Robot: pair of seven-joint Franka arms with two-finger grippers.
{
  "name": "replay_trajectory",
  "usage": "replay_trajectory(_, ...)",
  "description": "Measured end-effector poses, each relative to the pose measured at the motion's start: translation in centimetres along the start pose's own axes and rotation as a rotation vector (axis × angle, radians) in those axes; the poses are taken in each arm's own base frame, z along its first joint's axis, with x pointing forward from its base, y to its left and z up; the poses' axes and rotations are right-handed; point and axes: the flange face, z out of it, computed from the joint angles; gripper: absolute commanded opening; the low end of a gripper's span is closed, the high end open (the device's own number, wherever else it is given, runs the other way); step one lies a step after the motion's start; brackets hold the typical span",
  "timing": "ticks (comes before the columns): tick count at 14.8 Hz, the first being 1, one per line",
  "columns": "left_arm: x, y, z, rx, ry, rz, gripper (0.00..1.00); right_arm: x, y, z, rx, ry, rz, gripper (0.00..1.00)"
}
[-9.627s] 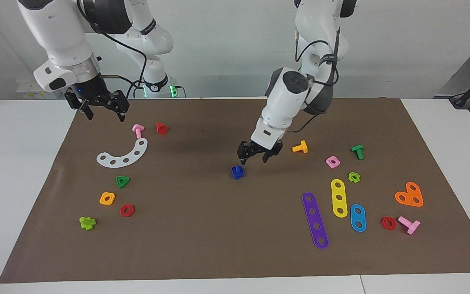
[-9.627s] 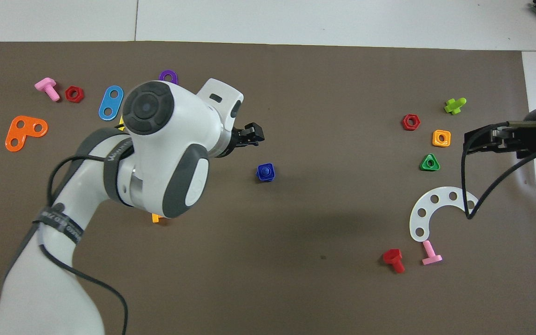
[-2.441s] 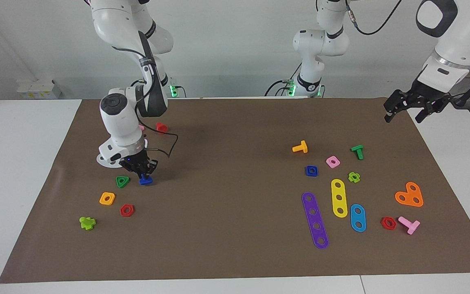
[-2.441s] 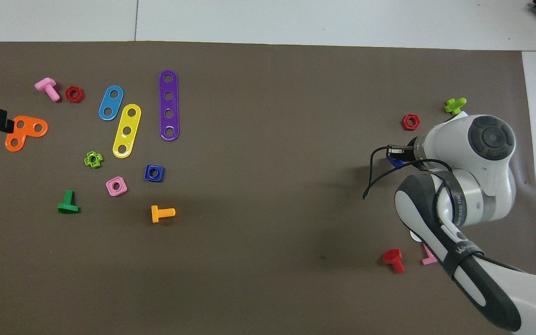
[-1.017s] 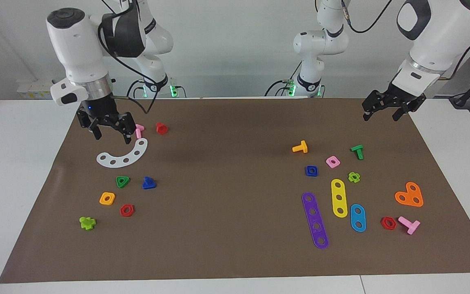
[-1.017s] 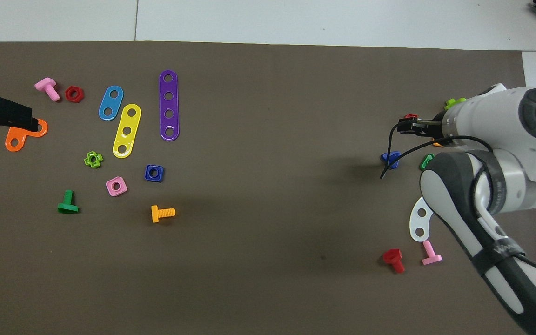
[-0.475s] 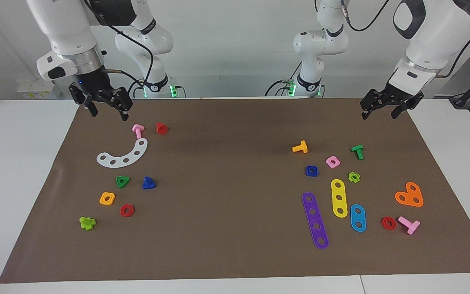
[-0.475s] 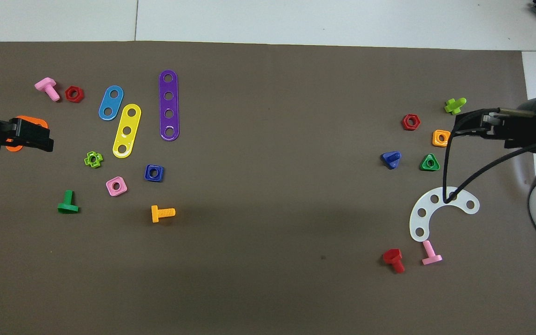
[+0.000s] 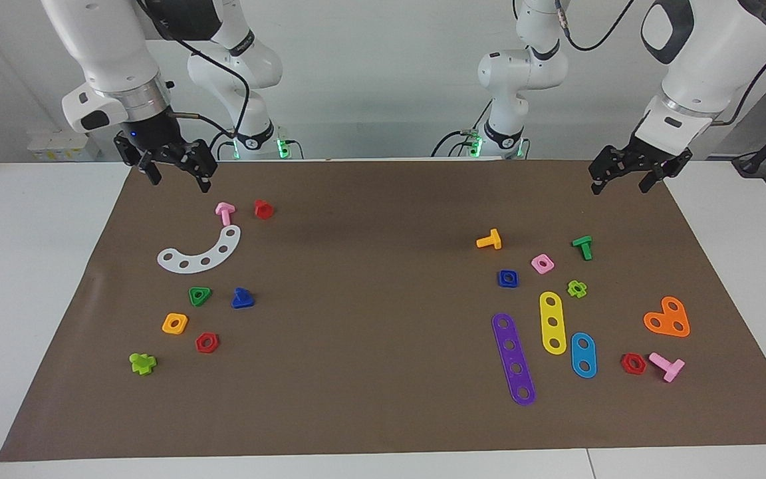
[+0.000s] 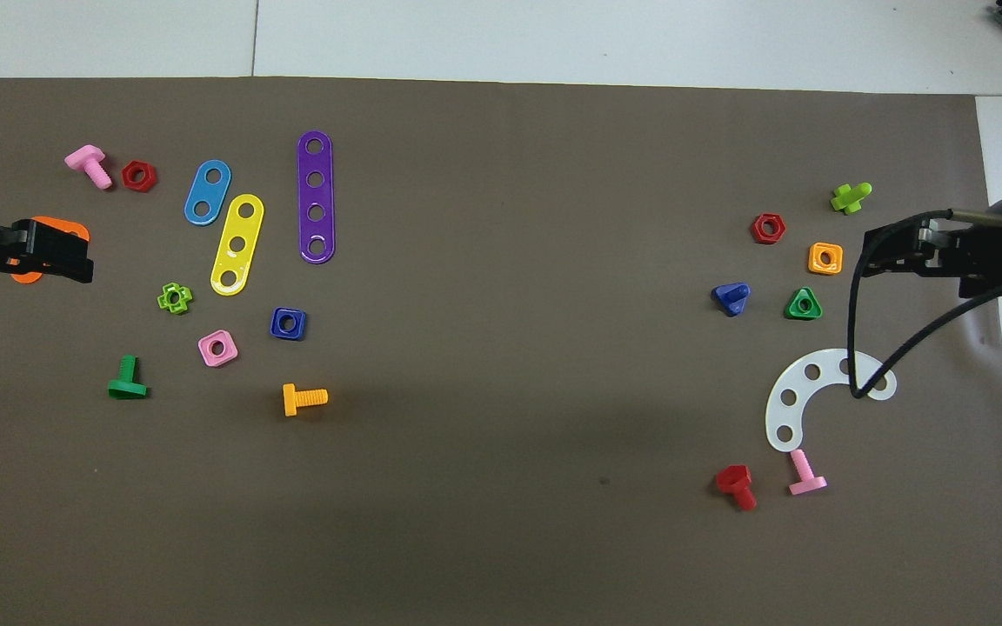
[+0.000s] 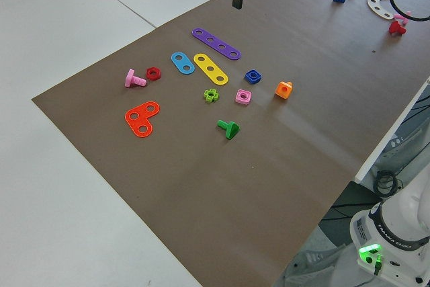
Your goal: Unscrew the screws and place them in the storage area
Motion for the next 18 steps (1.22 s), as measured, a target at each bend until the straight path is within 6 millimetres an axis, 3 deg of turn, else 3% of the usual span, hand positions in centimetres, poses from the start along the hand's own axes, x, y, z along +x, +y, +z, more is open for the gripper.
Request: replay_trajectory(18, -0.51, -0.81, 0.65, 0.000, -0.026, -0.022, 1.00, -0.10, -0.17, 0.39, -0.003, -0.011, -0.068, 1.00)
